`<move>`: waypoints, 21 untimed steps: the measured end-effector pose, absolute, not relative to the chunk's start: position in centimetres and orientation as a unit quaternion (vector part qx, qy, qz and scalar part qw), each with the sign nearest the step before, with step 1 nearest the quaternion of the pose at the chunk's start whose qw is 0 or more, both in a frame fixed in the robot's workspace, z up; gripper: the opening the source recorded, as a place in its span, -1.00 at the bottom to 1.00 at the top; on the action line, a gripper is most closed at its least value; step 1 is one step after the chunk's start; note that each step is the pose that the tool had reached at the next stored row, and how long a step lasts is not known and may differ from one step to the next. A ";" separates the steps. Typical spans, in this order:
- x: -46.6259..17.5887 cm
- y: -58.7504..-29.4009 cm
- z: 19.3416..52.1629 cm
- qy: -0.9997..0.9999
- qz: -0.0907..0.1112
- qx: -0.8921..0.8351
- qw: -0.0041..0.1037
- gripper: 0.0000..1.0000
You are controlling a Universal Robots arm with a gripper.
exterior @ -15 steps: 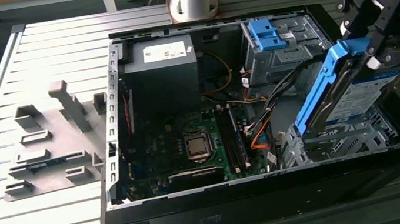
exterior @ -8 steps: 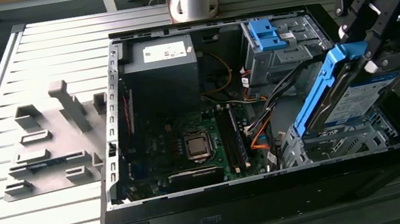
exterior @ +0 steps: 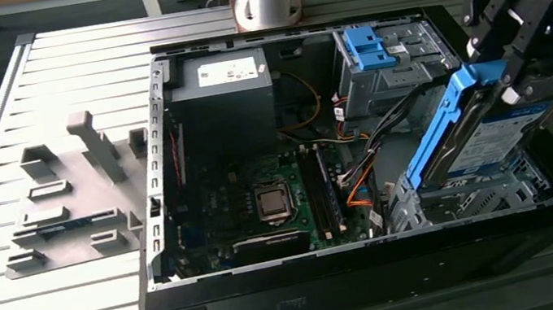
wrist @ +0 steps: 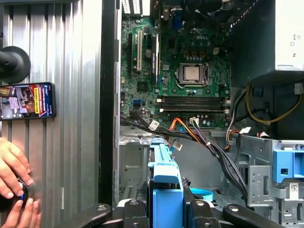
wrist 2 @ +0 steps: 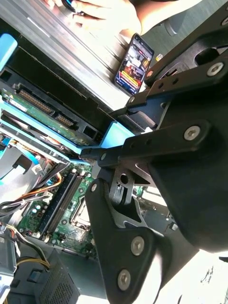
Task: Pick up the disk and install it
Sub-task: 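Insert the disk into the insertion slot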
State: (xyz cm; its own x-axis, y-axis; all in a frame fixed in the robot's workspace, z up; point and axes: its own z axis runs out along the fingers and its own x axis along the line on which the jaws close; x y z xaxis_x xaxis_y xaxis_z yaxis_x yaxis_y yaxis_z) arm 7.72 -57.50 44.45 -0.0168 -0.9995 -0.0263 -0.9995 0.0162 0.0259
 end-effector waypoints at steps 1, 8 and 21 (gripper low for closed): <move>7.7 -57.5 44.4 0.713 0.018 -0.701 0.000 -0.27; 7.7 -57.5 44.3 0.713 0.018 -0.701 0.000 -0.27; 7.7 -57.6 43.8 0.713 0.018 -0.701 0.000 -0.27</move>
